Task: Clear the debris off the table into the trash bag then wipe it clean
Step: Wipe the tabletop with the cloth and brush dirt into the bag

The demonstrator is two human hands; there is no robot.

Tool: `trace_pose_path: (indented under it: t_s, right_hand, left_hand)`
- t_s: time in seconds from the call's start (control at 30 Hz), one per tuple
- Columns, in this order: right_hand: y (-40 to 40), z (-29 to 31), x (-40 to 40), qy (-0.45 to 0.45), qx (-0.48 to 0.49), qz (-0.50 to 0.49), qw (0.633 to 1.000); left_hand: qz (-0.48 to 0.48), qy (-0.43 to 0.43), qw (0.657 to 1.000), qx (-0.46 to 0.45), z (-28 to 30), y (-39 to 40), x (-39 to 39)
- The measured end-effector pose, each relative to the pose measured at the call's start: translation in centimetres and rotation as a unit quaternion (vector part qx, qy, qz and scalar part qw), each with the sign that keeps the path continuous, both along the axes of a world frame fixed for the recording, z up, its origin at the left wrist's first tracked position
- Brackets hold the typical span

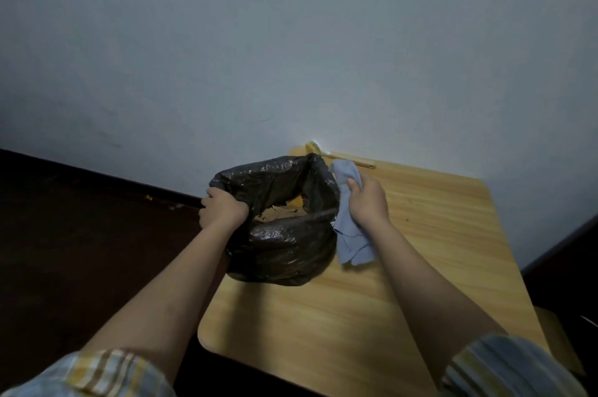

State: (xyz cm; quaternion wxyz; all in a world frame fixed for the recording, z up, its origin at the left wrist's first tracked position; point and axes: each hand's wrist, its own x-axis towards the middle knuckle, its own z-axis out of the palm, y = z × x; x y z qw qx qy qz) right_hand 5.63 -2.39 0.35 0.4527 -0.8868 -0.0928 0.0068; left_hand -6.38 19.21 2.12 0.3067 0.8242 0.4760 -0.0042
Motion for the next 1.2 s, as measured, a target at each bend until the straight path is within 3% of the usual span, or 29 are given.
trace_pose_path:
  t_s: [0.2,0.33,0.53,0.83,1.0,1.2]
  right_hand:
    - [-4.1,-0.3,0.9,0.015,-0.003,-0.044,0.999]
    - [-8.2,-1.1,1.1,0.025,-0.022,-0.073,0.997]
    - [-14.9,-3.2,2.2,0.061,-0.070,-0.118,0.989]
    - [-21.8,-7.5,6.7,0.059,-0.144,-0.248,0.956]
    - [-21.3,-12.2,6.9,0.137,-0.251,-0.212,0.935]
    - [-19.6,-13.6,11.8,0.103,-0.304,-0.177,0.930]
  left_hand:
    - [-0.103,-0.022,0.978,0.181,1.1,-5.1,2.0]
    - [-0.226,-0.056,0.947,0.223,1.6,-10.5,4.3]
    - [-0.333,-0.112,0.911,0.218,0.7,-17.8,7.2]
    - [-0.435,-0.074,0.885,0.147,-4.3,-24.0,12.5]
    - [-0.439,-0.057,0.891,0.100,-7.7,-25.2,14.2]
    - [-0.410,-0.090,0.903,0.090,-10.9,-24.8,15.3]
